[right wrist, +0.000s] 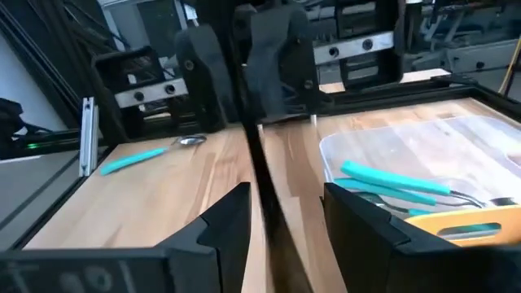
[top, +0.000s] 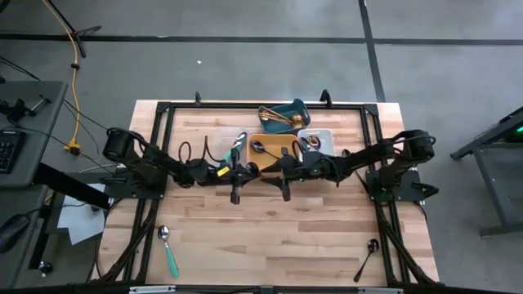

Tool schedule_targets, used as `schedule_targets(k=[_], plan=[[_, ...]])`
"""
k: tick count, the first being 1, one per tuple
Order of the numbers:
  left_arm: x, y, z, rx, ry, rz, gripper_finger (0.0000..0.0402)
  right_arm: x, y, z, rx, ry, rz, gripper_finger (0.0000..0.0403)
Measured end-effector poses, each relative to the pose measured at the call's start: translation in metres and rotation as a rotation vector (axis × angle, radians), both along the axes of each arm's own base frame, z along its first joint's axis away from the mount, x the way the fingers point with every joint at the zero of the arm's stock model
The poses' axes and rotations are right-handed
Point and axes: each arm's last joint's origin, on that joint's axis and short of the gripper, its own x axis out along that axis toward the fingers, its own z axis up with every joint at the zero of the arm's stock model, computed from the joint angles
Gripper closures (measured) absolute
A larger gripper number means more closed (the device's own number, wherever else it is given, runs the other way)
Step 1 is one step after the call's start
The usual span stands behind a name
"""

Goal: Sort silverware by color (type)
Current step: Put the silver spoon into the orange bin

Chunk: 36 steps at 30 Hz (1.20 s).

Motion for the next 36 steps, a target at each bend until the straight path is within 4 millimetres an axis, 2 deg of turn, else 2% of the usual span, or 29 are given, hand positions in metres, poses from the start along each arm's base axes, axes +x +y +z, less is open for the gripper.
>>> schedule_targets(k=[12, 15, 18, 19, 30, 36], plan=[[0.007, 0.001, 0.0, 0.02, 0.008, 0.002, 0.0401, -0.001, 0.006, -0.003, -0.008, 0.025, 0.024, 0.026], [0.007, 0.001, 0.0, 0.022, 0.011, 0.001, 0.0401, -0.001, 0.007, -0.003, -0.008, 0.027, 0.027, 0.0296], [0.007, 0.001, 0.0, 0.017, 0.009, 0.007, 0.0401, -0.001, 0.006, -0.003, -0.016, 0.026, 0.027, 0.0366], [0.007, 0.001, 0.0, 0.014, 0.01, 0.002, 0.0399, -0.001, 0.007, -0.004, -0.019, 0.026, 0.024, 0.0377], [0.007, 0.002, -0.003, 0.004, 0.063, 0.006, 0.0338, -0.009, 0.003, -0.005, -0.011, 0.06, -0.016, 0.0379], [-0.008, 0.004, 0.001, 0.004, 0.127, 0.04, 0.029, -0.033, -0.002, -0.001, -0.051, 0.078, -0.121, 0.0379]])
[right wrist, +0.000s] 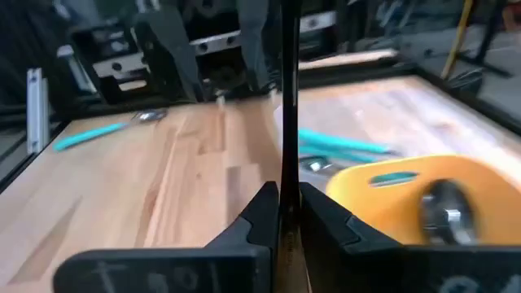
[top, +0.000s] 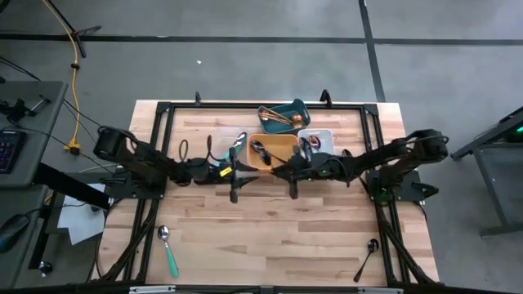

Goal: Sort silverware by color (type)
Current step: Put the silver spoon into the orange bin

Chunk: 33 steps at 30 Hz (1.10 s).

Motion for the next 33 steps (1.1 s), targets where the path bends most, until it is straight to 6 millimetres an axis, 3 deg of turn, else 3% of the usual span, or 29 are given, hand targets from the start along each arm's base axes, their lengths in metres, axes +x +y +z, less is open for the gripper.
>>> schedule_targets(k=[6, 10, 14, 21, 29, 33], plan=[[-0.039, 0.007, 0.008, 0.036, -0.019, 0.092, 0.0268, -0.026, -0.005, 0.004, -0.01, -0.021, -0.063, 0.0379], [-0.068, 0.011, 0.017, 0.028, -0.105, 0.128, 0.0267, -0.027, -0.003, 0.007, -0.018, -0.013, -0.082, 0.0379], [-0.093, 0.012, 0.026, 0.004, -0.241, 0.121, 0.0268, -0.01, -0.005, 0.021, -0.055, 0.057, -0.15, 0.0379], [-0.114, 0.012, 0.039, -0.026, -0.368, 0.102, 0.0266, 0.029, -0.03, 0.042, -0.142, 0.421, -0.272, 0.0379], [-0.118, 0.006, 0.044, -0.055, -0.402, 0.053, 0.0268, 0.056, -0.063, 0.023, -0.128, 0.831, -0.335, 0.0379], [-0.118, 0.004, 0.044, -0.058, -0.402, 0.043, 0.0268, 0.063, -0.071, 0.012, -0.104, 0.93, -0.332, 0.0379]])
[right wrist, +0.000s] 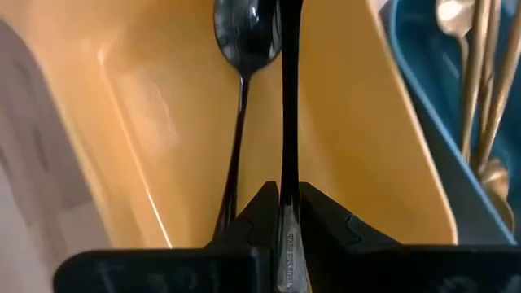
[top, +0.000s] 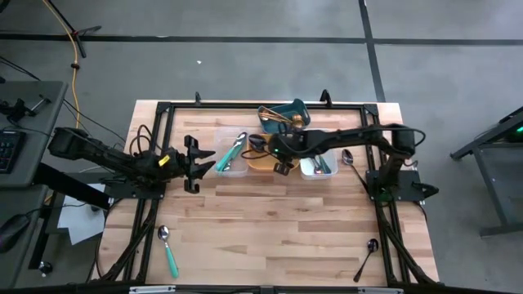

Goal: Sort silverware by color (type)
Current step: Put the silver spoon into the orange bin

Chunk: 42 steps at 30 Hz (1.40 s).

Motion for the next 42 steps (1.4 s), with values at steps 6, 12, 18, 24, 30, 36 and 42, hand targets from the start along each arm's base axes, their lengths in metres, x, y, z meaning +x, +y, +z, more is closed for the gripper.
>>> schedule_targets(k=[6, 12, 18, 24, 30, 36, 42], plan=[[0.0, 0.0, 0.0, 0.0, 0.0, 0.0, 0.0268, 0.003, -0.001, -0.008, 0.047, 0.031, 0.013, 0.0379], [0.0, 0.0, 0.0, -0.001, 0.0, 0.0, 0.0268, 0.002, -0.001, -0.006, 0.057, 0.038, 0.024, 0.0342], [0.0, 0.0, 0.0, 0.0, 0.002, 0.0, 0.0268, -0.002, 0.001, -0.001, 0.099, 0.046, 0.045, 0.027], [0.001, 0.0, -0.003, 0.004, 0.03, 0.002, 0.0268, -0.024, 0.015, 0.03, 0.086, 0.025, 0.044, 0.0252], [0.002, 0.0, -0.004, 0.006, 0.044, 0.002, 0.0268, -0.075, 0.05, 0.053, 0.037, -0.147, 0.001, 0.025], [0.002, 0.0, -0.005, 0.006, 0.053, 0.001, 0.0268, -0.129, 0.082, 0.048, 0.149, -0.361, -0.047, 0.025], [0.002, 0.0, -0.005, 0.007, 0.056, 0.001, 0.0268, -0.154, 0.092, 0.052, 0.165, -0.466, -0.045, 0.0249]])
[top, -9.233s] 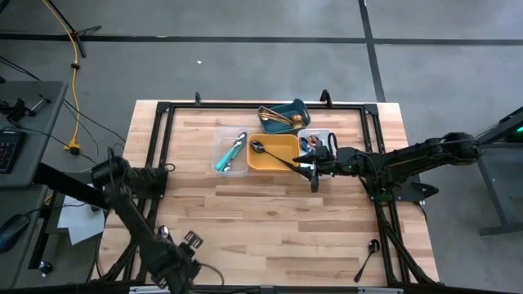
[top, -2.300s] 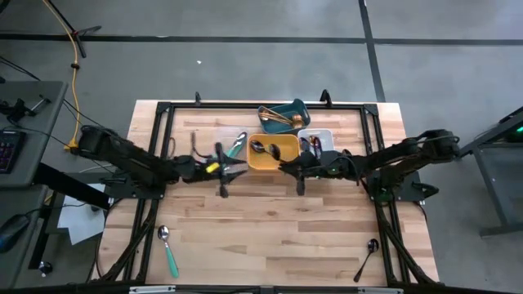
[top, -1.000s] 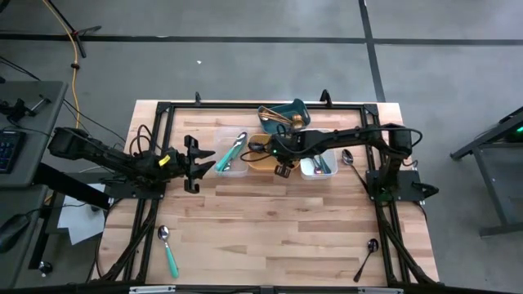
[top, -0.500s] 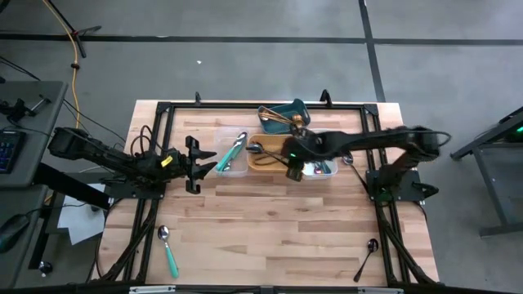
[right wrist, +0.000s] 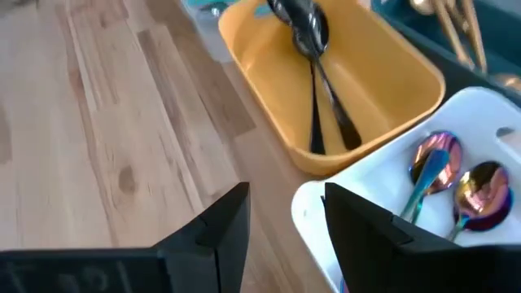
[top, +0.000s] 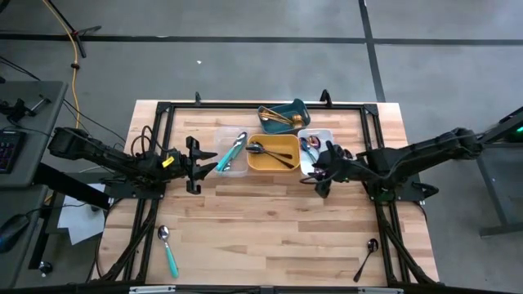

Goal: Sort silverware by color (type)
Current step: Put the silver spoon into the orange bin

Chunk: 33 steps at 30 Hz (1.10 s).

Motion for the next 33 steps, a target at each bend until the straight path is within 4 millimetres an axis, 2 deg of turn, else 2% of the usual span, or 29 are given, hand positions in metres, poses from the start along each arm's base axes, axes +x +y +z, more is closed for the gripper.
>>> schedule_targets(k=[7, 11, 14, 17, 20, 24, 30, 33], plan=[[0.0, 0.0, -0.001, 0.001, 0.006, 0.001, 0.0268, 0.0, -0.002, 0.002, -0.003, -0.021, -0.009, 0.0249], [0.001, 0.0, -0.002, 0.003, 0.027, 0.001, 0.0268, 0.0, 0.0, 0.002, 0.051, -0.013, 0.035, 0.0249], [0.001, 0.0, -0.003, 0.003, 0.029, 0.001, 0.0268, 0.0, 0.004, 0.001, 0.224, -0.008, 0.073, 0.0249], [0.001, 0.0, -0.003, 0.003, 0.029, 0.001, 0.0268, -0.001, 0.014, 0.0, 0.512, 0.026, 0.077, 0.0249], [0.001, 0.0, -0.003, 0.003, 0.03, 0.001, 0.0268, -0.007, 0.035, -0.002, 0.8, 0.134, 0.017, 0.0249], [0.001, 0.0, -0.003, -0.021, 0.026, -0.008, 0.0268, -0.025, 0.077, -0.009, 1.029, 0.318, -0.151, 0.0249], [0.001, 0.0, -0.003, -0.042, 0.026, -0.017, 0.0268, -0.065, 0.148, -0.033, 1.166, 0.614, -0.47, 0.0249], [0.001, 0.0, -0.003, -0.045, 0.025, -0.018, 0.0268, -0.082, 0.175, -0.049, 1.151, 0.74, -0.585, 0.0249]])
